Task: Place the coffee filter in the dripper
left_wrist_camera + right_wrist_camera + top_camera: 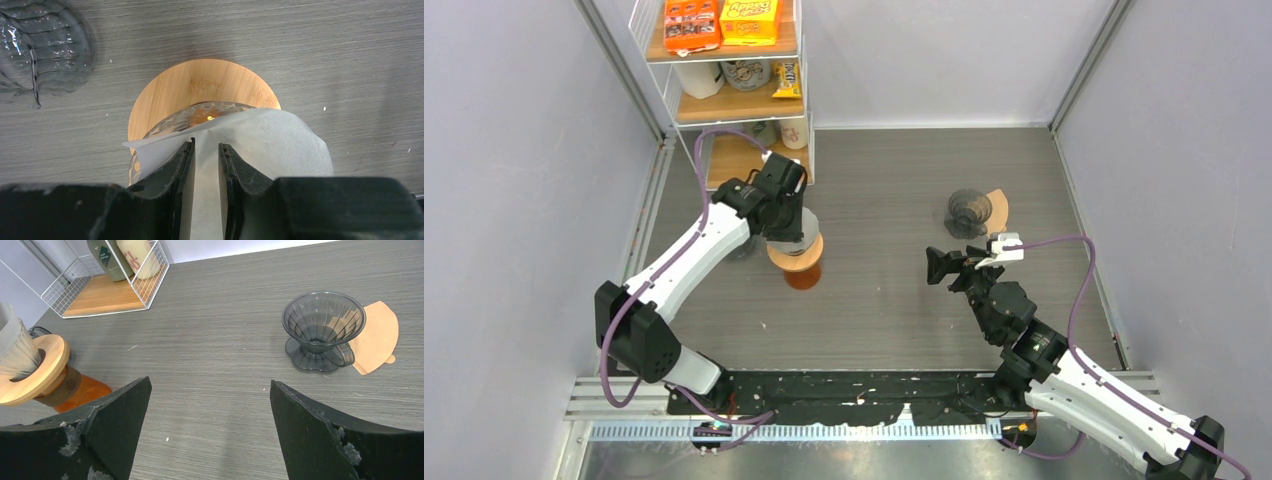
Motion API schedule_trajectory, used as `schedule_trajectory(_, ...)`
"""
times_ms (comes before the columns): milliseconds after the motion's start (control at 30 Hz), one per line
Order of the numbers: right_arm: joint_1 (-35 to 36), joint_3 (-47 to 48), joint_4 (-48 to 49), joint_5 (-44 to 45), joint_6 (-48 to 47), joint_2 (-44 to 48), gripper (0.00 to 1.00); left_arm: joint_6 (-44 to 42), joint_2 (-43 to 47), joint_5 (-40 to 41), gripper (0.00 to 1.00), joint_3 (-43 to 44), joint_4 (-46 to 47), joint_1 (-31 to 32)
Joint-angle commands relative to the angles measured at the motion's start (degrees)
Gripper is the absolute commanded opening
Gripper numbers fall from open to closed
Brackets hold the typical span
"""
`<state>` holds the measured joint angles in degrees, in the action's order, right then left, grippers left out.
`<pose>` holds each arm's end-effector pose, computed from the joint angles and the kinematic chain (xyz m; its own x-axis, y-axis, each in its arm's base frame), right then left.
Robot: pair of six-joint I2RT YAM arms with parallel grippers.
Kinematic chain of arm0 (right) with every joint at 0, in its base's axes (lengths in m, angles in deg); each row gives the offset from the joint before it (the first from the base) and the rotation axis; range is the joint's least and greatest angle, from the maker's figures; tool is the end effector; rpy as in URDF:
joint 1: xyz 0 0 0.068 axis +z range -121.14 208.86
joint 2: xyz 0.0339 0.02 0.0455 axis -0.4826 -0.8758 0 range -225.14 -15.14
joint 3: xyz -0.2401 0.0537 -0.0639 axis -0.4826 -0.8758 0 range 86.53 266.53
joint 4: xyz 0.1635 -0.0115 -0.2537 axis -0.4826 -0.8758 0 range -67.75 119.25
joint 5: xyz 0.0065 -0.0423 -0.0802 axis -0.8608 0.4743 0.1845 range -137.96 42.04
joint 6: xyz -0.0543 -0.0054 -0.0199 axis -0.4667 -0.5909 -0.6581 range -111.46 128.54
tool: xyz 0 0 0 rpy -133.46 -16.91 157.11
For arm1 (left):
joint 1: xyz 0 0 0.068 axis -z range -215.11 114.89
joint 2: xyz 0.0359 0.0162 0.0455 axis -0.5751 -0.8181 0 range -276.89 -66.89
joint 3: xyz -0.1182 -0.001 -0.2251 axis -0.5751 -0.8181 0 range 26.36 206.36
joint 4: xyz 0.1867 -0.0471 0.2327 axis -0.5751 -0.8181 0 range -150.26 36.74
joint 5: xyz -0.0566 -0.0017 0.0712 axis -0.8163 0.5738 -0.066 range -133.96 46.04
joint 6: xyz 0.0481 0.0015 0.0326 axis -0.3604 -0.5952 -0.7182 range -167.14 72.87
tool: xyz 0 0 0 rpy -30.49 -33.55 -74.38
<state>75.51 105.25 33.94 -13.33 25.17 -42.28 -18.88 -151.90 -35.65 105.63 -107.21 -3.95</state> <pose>0.1572 0.1320 0.2353 -0.1025 0.2344 -0.9667 -0.1876 0.9498 0.2502 0.3021 -0.1756 0.2887 -0.8636 -0.0253 -0.5036 0.0461 0.9906 -0.1289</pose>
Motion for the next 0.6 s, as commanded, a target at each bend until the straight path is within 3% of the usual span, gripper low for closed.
schedule_trajectory(0,-0.1,0.3,1.8,1.4,-0.2,-0.1,0.95,0.3,0.5,-0.6,0.29,-0.5,2.4,0.1)
schedule_trajectory(567,-0.1,0.4,1.9,1.3,-0.1,-0.5,0.95,-0.5,5.6,-1.6,0.31,2.3,2.7,0.1)
